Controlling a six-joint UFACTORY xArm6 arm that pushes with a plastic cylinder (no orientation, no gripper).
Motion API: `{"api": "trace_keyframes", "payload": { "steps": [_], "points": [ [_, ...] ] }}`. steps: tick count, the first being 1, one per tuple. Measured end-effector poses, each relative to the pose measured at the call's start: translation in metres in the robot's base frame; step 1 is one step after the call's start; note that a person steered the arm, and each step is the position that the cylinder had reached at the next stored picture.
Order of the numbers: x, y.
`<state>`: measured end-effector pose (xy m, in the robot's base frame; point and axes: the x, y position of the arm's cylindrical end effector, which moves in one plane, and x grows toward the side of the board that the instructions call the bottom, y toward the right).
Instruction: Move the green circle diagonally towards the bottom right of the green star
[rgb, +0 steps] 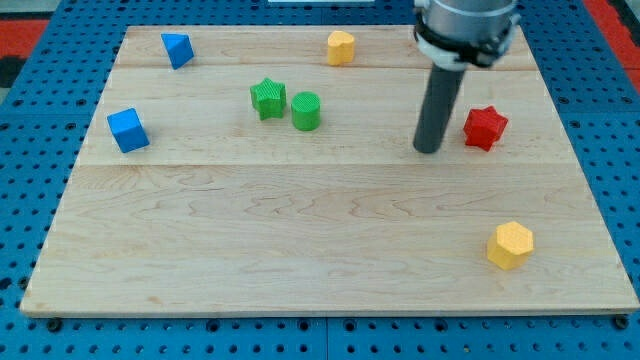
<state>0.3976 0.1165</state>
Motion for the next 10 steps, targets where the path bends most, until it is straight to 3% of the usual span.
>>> {"api": "trace_keyframes", "payload": {
  "steps": [1,2,4,10],
  "points": [
    [-0.031,-0.004],
    [-0.032,-0.056],
    [-0.034,-0.092],
    [-0.030,-0.102]
  ]
}}
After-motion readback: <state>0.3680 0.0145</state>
